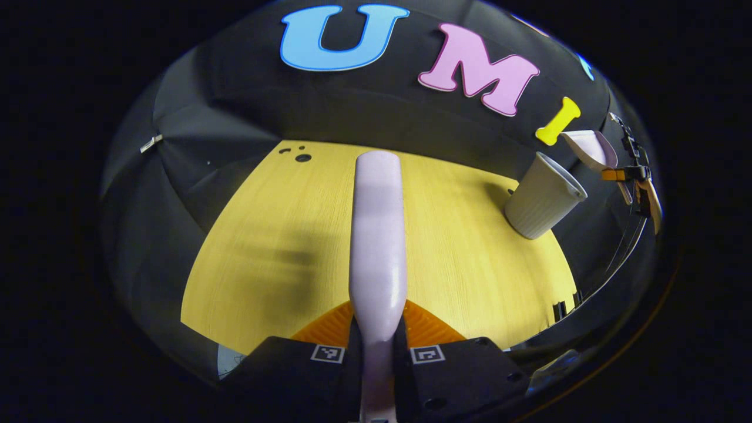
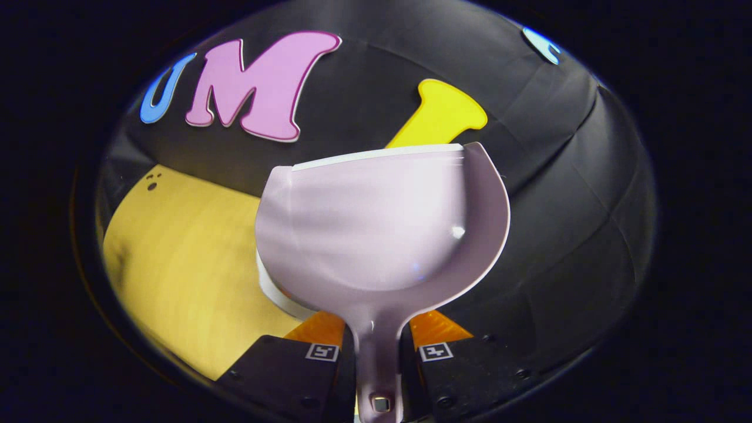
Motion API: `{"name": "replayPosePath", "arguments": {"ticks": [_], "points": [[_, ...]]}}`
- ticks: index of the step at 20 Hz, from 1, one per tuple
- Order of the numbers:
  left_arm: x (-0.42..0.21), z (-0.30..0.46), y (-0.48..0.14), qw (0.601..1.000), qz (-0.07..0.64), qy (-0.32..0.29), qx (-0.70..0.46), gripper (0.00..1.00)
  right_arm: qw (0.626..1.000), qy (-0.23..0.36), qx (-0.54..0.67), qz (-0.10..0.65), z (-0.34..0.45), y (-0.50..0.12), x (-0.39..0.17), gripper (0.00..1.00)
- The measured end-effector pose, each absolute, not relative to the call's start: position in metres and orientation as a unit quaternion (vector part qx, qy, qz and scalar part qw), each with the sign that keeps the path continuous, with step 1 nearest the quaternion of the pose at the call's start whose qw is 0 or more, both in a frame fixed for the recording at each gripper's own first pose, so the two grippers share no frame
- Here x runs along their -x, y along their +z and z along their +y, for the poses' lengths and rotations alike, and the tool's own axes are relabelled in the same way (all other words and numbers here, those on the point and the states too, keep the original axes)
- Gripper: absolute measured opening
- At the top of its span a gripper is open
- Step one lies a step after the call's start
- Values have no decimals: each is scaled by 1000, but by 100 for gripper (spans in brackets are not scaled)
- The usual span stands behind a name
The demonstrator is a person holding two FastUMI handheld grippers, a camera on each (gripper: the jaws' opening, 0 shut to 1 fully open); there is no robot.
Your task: Pick up the small broom and dustpan from the desktop, sweep the trash into the dustpan with the broom, and then empty the trash into the garbage bin.
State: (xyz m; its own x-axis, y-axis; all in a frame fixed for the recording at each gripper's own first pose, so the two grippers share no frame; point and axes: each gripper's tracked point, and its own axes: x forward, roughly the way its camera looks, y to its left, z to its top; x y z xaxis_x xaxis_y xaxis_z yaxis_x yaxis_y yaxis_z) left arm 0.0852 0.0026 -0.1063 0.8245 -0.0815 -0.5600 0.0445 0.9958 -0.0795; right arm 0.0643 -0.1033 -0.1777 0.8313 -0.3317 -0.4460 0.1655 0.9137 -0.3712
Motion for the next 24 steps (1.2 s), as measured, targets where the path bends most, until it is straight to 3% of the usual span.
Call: {"name": "replayPosePath", "arguments": {"ticks": [4, 6, 12, 14, 18, 19, 24], "points": [[-88, 2, -91, 966, 256, -27, 22, 25, 966, -66, 96, 230, -77, -168, -63, 38], [-88, 2, -91, 968, 247, -28, 13, 27, 970, -27, 75, 230, -77, -169, -66, 35], [-97, -12, -125, 963, 266, -46, 0, 25, 953, 74, 1, 295, -73, -195, -71, 34], [-103, -14, -142, 959, 279, -50, -6, 25, 941, 86, -8, 326, -74, -210, -67, 31], [-121, -13, -181, 947, 317, -49, -14, 26, 919, 96, -28, 382, -75, -225, -54, 35], [-123, -12, -195, 943, 330, -45, -17, 27, 914, 94, -41, 392, -75, -225, -52, 31], [-146, -11, -242, 916, 399, -28, -29, 27, 876, 78, -58, 472, -77, -252, -37, 35]]}}
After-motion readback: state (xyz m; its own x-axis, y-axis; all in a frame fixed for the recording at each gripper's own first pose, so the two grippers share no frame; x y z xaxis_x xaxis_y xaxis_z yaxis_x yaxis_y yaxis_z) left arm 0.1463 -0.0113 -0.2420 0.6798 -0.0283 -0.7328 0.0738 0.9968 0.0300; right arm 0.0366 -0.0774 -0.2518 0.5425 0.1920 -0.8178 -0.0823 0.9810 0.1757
